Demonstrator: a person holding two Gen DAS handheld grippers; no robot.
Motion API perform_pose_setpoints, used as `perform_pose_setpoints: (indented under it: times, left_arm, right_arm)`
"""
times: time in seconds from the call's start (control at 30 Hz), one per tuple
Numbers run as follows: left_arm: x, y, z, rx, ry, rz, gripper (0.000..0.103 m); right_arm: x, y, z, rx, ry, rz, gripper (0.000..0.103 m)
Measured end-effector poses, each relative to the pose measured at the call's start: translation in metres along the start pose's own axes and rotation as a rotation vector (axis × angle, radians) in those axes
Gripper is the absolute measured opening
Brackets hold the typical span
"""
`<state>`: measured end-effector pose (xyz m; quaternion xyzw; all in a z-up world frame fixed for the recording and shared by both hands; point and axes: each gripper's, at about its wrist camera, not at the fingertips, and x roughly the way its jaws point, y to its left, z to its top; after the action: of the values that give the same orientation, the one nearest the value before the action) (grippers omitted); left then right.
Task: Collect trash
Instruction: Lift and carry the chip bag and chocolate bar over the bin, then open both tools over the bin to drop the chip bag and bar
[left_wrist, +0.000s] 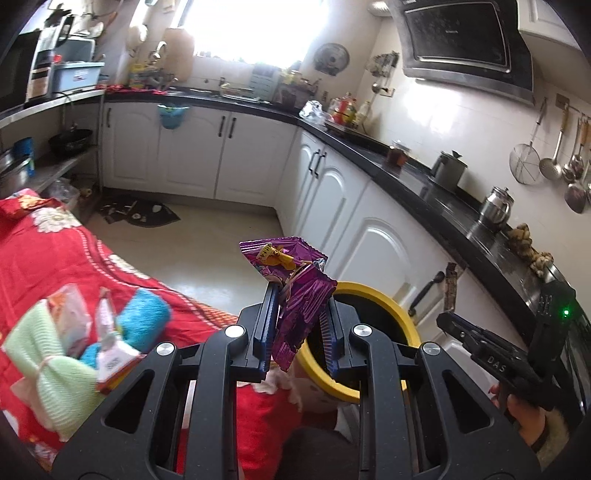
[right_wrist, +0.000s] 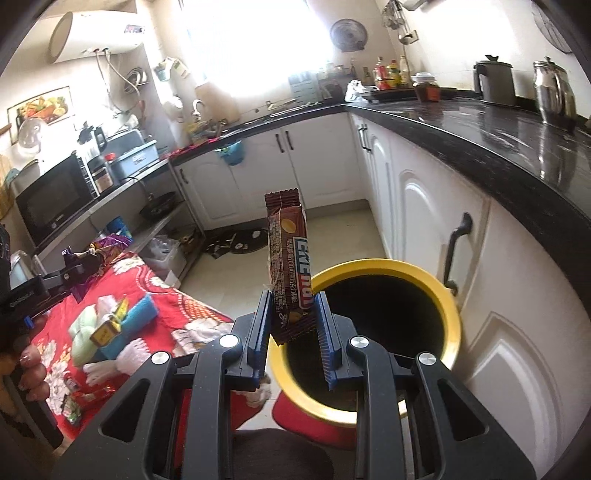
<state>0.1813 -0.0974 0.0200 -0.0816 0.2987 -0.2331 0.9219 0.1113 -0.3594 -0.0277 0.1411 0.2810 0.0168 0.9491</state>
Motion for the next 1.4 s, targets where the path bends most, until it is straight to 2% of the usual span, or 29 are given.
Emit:
perform_pose_setpoints:
  times: [0.2,0.53,0.93,1.0,1.03,1.1,1.23,1.4]
  left_arm:
    - [0.024,-0.021,-0.002,0.015,0.033,-0.038,0.016]
    - [0.086,-0.055,-0.017,0.042,0.152,-0.108,0.016]
    - [0.146,-0.067,-0.039,0.038,0.271,-0.119,0.017]
    - [0.152,-0.067,-0.04,0.034,0.279,-0.109,0.022]
    - [0.156,-0.066,-0.041,0.028,0.286,-0.099,0.026]
    - [0.16,-0.065,-0.042,0.019,0.29,-0.086,0.047]
    - [0.159,-0.057,-0.044,-0.003,0.29,-0.075,0.058]
    - [0.146,-0.048,-0.041,-0.014,0.259,-0.047,0.081]
  right_arm:
    - [0.009,-0.016,-0.005,0.017,0.017,-0.042,0.023]
    - [0.037,-0.044,-0.025,0.05,0.083,-0.097,0.023]
    - [0.067,-0.061,-0.049,0.061,0.145,-0.14,0.027]
    - [0.069,-0.064,-0.051,0.066,0.153,-0.149,0.028]
    - [0.07,-0.066,-0.053,0.07,0.159,-0.157,0.033]
    - [0.071,-0.069,-0.055,0.08,0.163,-0.17,0.04]
    - [0.072,-0.071,-0.056,0.091,0.165,-0.178,0.048]
    - [0.068,-0.066,-0.054,0.087,0.147,-0.177,0.055]
